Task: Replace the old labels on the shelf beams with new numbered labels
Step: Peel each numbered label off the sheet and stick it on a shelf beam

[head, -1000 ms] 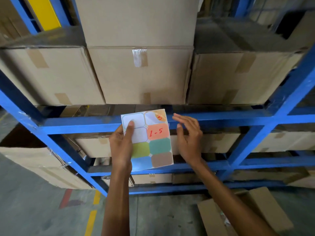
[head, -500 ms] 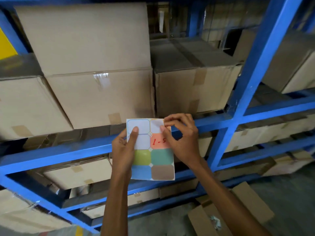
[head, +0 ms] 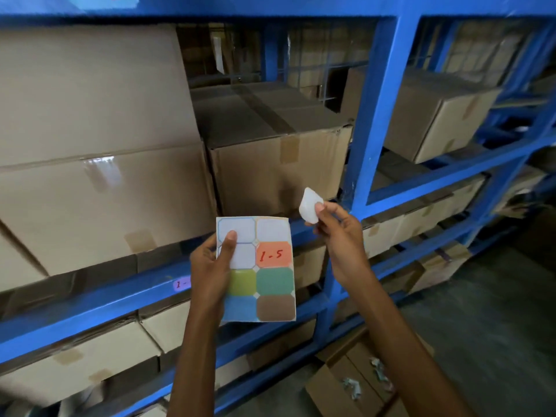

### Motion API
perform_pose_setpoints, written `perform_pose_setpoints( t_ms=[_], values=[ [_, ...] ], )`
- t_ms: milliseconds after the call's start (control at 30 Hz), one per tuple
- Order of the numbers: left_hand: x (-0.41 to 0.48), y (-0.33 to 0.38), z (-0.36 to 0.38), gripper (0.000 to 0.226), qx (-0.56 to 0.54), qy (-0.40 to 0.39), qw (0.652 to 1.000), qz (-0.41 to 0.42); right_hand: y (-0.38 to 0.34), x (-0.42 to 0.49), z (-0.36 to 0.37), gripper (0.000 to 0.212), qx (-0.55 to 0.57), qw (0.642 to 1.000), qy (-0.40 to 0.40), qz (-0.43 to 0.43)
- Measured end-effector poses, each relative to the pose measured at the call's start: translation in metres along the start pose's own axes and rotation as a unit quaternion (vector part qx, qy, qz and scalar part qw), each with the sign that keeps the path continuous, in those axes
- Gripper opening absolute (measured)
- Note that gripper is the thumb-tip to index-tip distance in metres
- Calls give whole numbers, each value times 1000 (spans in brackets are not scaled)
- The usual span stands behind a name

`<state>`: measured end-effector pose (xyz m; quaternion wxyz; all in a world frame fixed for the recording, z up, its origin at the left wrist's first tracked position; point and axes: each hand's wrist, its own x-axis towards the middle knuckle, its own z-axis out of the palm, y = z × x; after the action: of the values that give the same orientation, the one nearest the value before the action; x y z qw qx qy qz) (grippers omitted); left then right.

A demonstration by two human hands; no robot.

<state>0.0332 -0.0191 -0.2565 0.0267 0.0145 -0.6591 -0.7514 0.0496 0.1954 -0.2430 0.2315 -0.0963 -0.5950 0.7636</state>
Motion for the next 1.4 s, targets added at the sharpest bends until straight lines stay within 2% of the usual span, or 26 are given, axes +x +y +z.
perform_pose_setpoints(
  t_ms=[200, 533, 633, 767, 933, 1167, 1400],
  values=[
    [5, 2, 47, 17, 4, -73, 997, 0, -26, 16, -48, 11, -17, 992, 84, -92],
    [4, 50, 206, 21, -19, -135, 988, 73, -124, 108, -151, 18, -72, 949, 155, -265],
    [4, 66, 256, 23, -36, -141, 986, 78, -152, 143, -186, 7, -108, 923, 177, -325],
    [8, 87, 320, 22, -56, -143, 985, 80, -191, 189, -229, 15, -133, 884, 229, -386],
    [20, 120, 397, 21, -56, -132, 983, 114, -235, 246, -264, 12, -172, 808, 265, -498],
    [38, 145, 474, 23, -72, -127, 980, 136, -256, 322, -285, 18, -249, 726, 296, -569],
    [44, 132, 506, 23, -81, -106, 983, 127, -259, 371, -272, 21, -238, 719, 298, -581]
  ],
)
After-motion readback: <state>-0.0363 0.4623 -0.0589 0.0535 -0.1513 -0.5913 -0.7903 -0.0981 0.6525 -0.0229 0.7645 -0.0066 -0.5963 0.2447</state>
